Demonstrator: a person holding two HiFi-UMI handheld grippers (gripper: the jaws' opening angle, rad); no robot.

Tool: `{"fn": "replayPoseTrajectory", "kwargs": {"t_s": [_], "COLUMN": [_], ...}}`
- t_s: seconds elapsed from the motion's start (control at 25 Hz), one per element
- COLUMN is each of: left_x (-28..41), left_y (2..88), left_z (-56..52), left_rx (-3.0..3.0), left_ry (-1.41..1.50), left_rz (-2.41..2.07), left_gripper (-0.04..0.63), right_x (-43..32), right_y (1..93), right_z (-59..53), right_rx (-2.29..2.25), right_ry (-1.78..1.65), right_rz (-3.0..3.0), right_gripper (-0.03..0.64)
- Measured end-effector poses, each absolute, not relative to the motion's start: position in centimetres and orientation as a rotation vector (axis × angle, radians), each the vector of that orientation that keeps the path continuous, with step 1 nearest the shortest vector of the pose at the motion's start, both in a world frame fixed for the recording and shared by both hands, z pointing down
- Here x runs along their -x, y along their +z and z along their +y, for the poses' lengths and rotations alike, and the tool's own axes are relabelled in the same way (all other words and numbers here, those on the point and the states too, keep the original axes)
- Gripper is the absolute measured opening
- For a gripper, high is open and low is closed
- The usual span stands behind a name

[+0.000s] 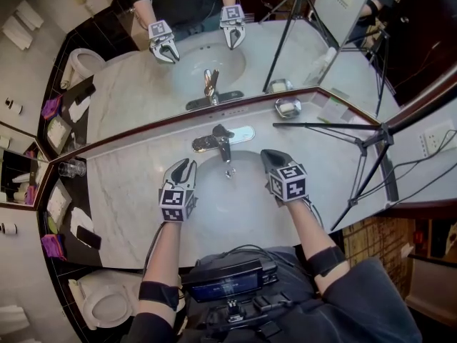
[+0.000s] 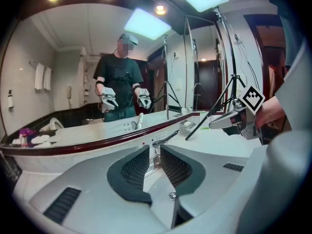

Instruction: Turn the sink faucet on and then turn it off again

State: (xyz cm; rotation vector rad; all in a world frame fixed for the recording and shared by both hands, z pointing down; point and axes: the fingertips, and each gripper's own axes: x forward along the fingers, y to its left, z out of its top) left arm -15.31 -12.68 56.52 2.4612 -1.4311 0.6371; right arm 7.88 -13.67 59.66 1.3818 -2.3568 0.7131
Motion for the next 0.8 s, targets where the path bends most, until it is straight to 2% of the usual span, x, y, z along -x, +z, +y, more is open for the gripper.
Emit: {"fn": "replayPoseTrajectory", "kwargs": {"t_s": [0.48,0.8], "left_x": [6.9,3.2], "left_y": [59.9,62.2], "left_z": [-16.2,-19.2], "left_rx": [-2.697,-2.897], "left_ry": [1.070,1.495], "left_rz": [-1.186,-1.083], "left_gripper": [0.221,0.226], "right_x": [-8.8,-10.2], "right_y": [60.9,61.3], "right_z": [-13.3,-13.6], "right_rx": [-1.393,-1.423], "right_ry": [0.731,0.739], "right_rz": [-2.323,-2.300], "right_gripper": [0.019,0.020]}}
